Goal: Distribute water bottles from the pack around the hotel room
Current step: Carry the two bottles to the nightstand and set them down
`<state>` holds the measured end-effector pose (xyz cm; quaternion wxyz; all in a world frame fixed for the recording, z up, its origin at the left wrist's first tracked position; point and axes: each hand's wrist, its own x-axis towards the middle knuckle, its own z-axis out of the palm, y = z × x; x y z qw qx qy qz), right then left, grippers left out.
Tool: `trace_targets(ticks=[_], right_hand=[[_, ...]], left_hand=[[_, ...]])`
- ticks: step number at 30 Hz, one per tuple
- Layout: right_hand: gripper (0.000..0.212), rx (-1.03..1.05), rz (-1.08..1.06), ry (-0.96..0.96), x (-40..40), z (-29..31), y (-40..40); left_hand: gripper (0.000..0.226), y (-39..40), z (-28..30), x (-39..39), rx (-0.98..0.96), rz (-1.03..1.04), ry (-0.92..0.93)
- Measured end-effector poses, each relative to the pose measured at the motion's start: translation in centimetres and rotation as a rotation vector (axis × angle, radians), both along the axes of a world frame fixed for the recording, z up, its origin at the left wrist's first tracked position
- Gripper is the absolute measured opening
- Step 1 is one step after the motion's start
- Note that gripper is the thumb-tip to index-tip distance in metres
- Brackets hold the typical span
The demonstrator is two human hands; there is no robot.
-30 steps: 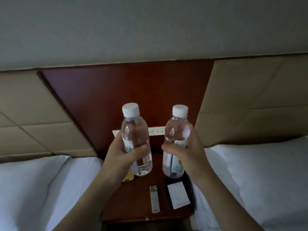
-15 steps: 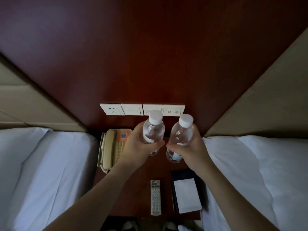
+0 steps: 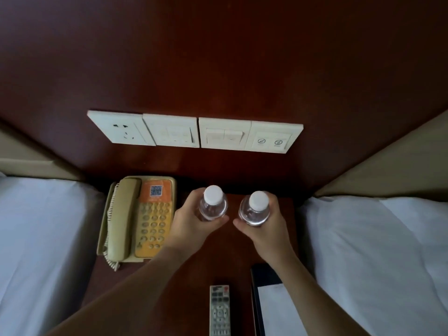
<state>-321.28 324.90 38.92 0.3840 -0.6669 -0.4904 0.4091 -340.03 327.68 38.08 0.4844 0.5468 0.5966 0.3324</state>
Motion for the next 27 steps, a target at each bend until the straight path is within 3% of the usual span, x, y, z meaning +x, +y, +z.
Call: trace_targets(ticks=[13, 20, 24, 27], right_hand=[[0.079, 0.031, -0.018, -0.038, -0.6, -7.5, -1.2], [0.072, -0.175, 0.176, -0.094, 1.8, -9.6, -1.0], [0.072, -0.172, 0.212, -0.175, 2.1, -10.1, -0.1], [0.075, -0.169, 0.223, -0.186, 2.0, -10.3, 1.2]], left_hand=[[0.074, 0.0, -6.0, -0.9, -0.028, -0.106, 0.059], [0.078, 0.8, -6.7, -2.1, -0.076, -0.283, 0.205], [0.065, 2.0, -7.0, -2.1, -0.048, -0.357, 0.315], [0.072, 3.0, -7.3, -1.4, -0.001, -0.363, 0.324]])
